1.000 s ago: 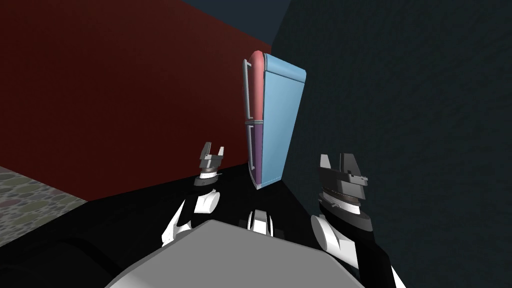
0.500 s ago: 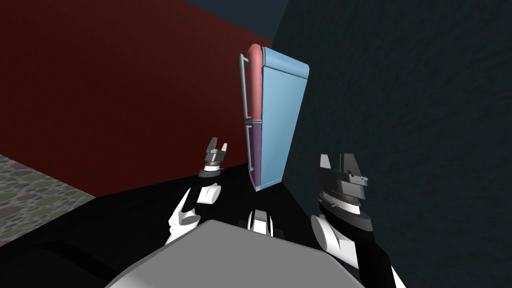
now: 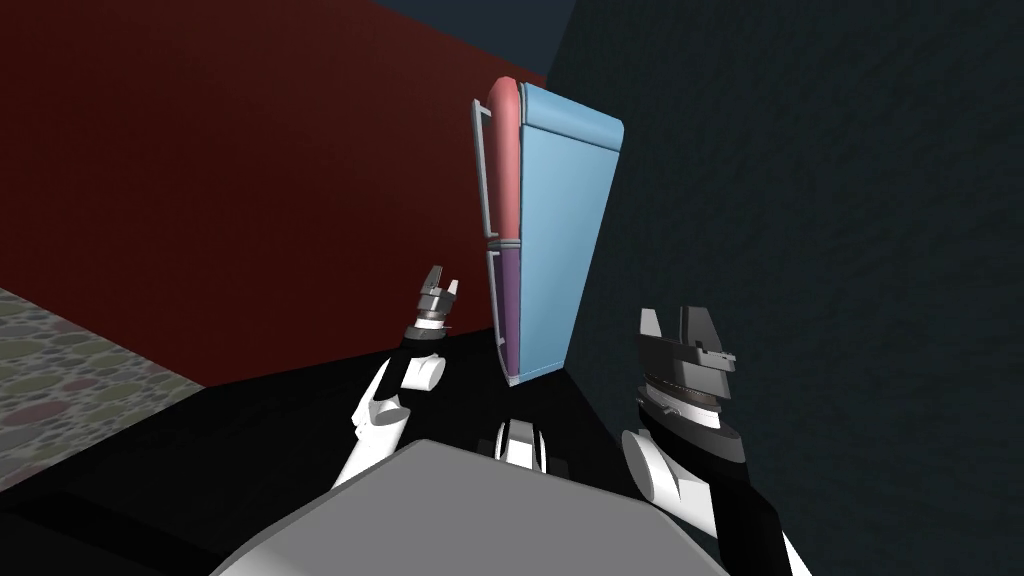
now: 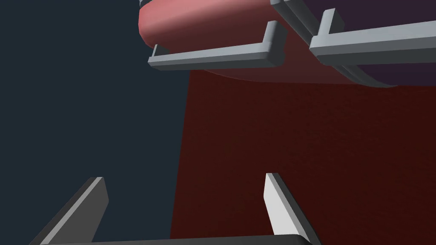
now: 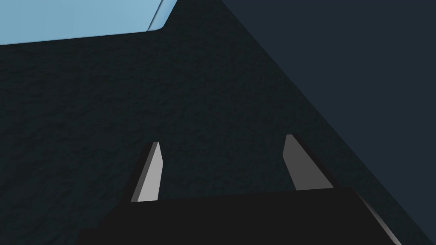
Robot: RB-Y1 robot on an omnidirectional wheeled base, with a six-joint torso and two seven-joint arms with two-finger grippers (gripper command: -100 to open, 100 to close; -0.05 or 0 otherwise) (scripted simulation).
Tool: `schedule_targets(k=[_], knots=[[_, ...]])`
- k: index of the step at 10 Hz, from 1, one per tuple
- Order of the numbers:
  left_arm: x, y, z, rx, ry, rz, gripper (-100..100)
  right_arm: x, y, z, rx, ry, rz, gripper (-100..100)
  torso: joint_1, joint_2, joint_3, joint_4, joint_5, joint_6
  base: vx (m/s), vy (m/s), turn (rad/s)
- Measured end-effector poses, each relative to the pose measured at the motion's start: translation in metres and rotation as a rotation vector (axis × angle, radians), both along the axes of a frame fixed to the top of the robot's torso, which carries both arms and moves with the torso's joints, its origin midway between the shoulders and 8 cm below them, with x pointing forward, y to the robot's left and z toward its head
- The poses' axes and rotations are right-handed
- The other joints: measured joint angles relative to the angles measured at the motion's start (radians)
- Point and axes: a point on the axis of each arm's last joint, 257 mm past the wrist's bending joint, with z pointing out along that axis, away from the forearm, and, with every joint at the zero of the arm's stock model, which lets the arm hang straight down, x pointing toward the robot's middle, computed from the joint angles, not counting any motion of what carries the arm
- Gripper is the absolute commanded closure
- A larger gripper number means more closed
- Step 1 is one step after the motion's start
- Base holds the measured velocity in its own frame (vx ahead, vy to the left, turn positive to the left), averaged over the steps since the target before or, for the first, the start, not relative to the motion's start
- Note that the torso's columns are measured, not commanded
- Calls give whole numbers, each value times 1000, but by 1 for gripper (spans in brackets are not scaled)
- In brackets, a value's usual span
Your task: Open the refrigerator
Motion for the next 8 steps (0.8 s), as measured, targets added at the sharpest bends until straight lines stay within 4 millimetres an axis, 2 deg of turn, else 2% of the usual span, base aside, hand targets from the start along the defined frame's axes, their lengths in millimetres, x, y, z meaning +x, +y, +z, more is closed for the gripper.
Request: schedule_targets(k=[8], knots=[[32, -2, 34, 33, 29, 42, -100, 0, 0, 0, 0, 0, 0, 0, 0, 0, 0, 0, 0, 0, 70, -73, 61]])
